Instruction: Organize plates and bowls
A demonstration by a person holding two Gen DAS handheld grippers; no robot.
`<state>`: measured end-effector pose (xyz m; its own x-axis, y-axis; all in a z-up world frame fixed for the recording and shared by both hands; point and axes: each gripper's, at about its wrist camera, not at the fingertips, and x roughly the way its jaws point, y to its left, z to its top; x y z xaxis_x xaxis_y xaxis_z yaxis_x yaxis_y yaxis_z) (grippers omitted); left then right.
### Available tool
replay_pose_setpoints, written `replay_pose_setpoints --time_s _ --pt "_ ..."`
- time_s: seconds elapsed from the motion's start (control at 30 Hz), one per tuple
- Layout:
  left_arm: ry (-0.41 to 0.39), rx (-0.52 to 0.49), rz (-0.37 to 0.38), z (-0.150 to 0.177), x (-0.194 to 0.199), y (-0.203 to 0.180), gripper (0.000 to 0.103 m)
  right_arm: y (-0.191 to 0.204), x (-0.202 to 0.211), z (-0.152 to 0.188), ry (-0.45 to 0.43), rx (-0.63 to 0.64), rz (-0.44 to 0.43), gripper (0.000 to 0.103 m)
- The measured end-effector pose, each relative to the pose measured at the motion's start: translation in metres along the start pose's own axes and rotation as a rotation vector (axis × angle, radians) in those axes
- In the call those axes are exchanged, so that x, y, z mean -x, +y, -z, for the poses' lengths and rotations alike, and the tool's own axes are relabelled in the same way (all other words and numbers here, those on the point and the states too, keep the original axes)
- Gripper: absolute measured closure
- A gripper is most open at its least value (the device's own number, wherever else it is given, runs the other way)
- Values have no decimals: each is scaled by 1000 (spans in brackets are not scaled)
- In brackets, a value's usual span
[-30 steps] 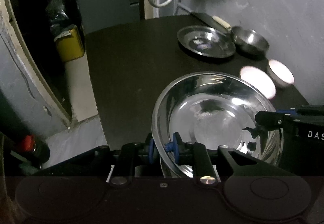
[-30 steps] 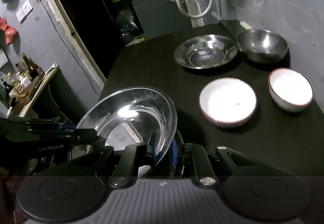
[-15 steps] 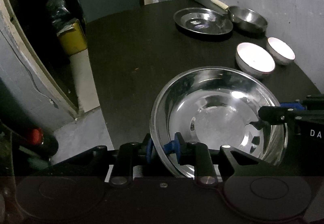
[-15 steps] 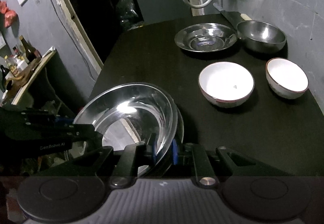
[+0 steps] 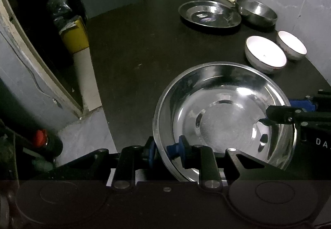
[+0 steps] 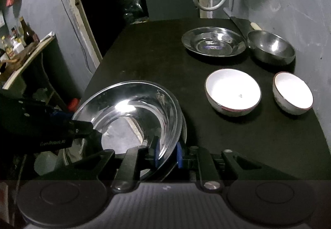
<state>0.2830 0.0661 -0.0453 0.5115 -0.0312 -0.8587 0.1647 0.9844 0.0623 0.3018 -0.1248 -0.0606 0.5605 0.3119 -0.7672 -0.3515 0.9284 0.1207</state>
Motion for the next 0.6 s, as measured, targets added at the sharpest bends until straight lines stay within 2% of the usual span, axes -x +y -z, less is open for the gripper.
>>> replay_pose_setpoints --time_s 0.3,0.6 --pt "25 -11 6 2 -6 -3 77 11 0 0 12 87 58 82" --pt "23 -7 8 3 -6 -4 77 14 -2 3 23 121 77 74"
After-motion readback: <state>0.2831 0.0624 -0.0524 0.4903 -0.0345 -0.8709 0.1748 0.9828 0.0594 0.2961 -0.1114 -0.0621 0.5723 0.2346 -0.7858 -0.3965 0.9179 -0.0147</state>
